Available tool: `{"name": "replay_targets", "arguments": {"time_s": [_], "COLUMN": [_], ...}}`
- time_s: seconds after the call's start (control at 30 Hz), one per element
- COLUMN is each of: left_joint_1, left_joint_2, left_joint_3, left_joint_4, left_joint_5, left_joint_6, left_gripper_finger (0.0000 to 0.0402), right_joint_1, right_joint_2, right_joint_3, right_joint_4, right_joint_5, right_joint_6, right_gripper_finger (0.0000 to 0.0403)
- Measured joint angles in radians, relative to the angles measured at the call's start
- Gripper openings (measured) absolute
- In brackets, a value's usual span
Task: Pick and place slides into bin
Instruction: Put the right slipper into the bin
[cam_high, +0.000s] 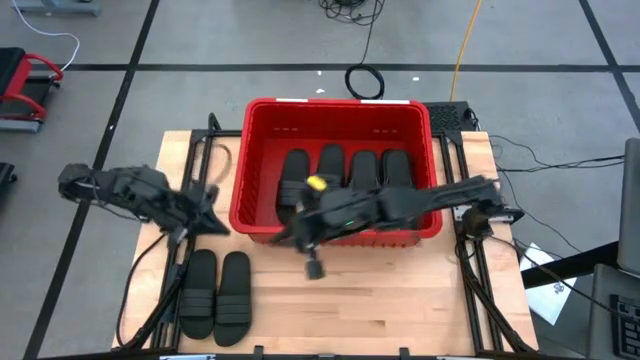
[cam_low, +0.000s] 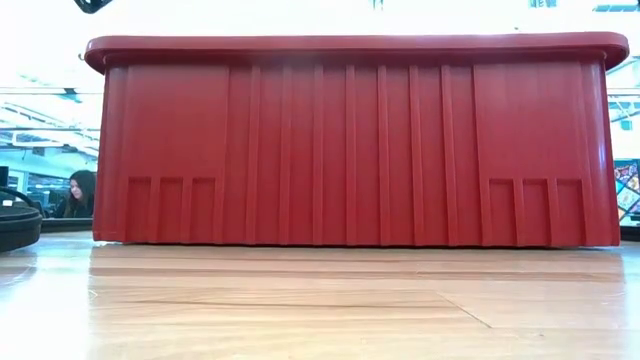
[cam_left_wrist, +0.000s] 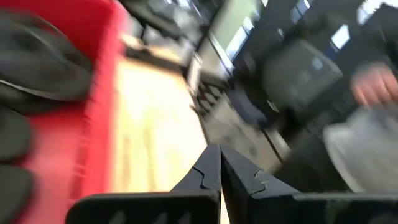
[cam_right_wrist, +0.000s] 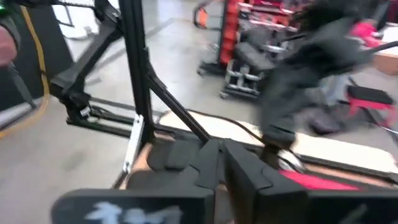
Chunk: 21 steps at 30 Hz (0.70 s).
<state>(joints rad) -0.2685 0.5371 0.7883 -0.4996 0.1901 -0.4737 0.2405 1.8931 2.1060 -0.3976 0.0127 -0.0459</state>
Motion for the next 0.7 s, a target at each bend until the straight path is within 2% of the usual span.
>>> {"name": "replay_targets", "arguments": {"time_s": [0.1, 0.2, 0.43, 0.7], "left_joint_1": [-0.08, -0.171, -0.369, -0.429], "left_joint_2": [0.073, 0.141, 0.286, 0.394], "left_joint_3": [0.0, 0.0, 0.0, 0.0], "left_joint_4": [-0.002, -0.004, -0.029, -0.111], "left_joint_5": [0.054, 0.063, -0.054, -0.156], "left_joint_6": [-0.023, -0.082, -0.243, -0.426], "left_gripper_finger": [0.0, 0.0, 0.0001, 0.0013], "right_joint_1": [0.017, 0.058, 0.165, 0.199], "right_joint_2": [-0.115, -0.211, -0.351, -0.462], "right_joint_3": [-0.001, -0.001, -0.002, -0.002], "right_joint_4": [-0.118, -0.219, -0.407, -0.622], "right_joint_5": [0.067, 0.159, 0.364, 0.38], "right_joint_6": [0.0, -0.018, -0.049, 0.027], "right_gripper_finger": [0.0013, 0.0006, 0.0001, 0.0001]}}
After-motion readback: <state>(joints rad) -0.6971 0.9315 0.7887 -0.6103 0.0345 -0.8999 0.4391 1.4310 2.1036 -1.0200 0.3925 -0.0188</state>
